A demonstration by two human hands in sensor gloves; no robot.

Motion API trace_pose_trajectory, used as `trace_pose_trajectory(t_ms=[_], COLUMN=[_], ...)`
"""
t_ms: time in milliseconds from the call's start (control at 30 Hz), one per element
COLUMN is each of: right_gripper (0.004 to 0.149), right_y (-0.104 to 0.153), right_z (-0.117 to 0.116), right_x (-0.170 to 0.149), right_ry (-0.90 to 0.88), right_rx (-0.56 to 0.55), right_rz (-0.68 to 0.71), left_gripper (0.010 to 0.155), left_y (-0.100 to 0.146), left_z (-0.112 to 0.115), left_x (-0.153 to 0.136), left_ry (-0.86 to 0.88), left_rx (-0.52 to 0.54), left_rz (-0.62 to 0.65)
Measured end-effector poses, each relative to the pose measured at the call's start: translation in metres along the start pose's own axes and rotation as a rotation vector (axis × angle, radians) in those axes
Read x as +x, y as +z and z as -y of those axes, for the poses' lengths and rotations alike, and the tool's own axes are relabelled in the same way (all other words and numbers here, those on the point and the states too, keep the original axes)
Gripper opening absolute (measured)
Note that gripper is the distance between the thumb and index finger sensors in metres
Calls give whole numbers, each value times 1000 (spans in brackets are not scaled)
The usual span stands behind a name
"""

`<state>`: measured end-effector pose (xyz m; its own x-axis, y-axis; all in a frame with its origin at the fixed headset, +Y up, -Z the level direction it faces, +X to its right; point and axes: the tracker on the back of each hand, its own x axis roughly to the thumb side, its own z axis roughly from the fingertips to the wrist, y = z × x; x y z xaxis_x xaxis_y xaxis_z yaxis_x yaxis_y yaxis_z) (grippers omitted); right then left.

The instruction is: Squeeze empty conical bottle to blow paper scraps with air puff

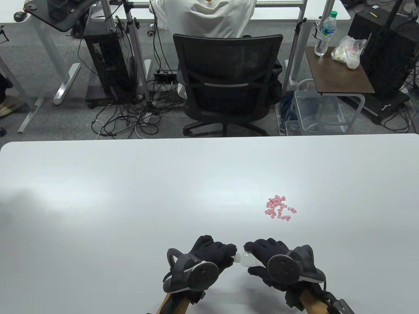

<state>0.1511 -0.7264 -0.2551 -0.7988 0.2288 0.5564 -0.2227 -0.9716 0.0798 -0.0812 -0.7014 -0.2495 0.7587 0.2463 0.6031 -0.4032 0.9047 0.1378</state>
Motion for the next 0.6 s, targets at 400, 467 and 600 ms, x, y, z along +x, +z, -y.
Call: trace_pose_trajectory(t_ms=[400, 467, 600], right_gripper=[67, 67, 67], right_y=[5, 5, 4], right_z=[1, 0, 0], right_x=[0, 0, 0], right_ry=[51, 45, 33], right_rx=[-85, -81, -74], right_rz=[13, 19, 12], left_gripper=[49, 47, 46], left_y=[-1, -1, -1], left_z=[2, 4, 9], left_x=[6, 5, -1], left_ry=[-98, -106, -26], left_rx=[-14, -52, -51], left_rz=[8, -21, -70])
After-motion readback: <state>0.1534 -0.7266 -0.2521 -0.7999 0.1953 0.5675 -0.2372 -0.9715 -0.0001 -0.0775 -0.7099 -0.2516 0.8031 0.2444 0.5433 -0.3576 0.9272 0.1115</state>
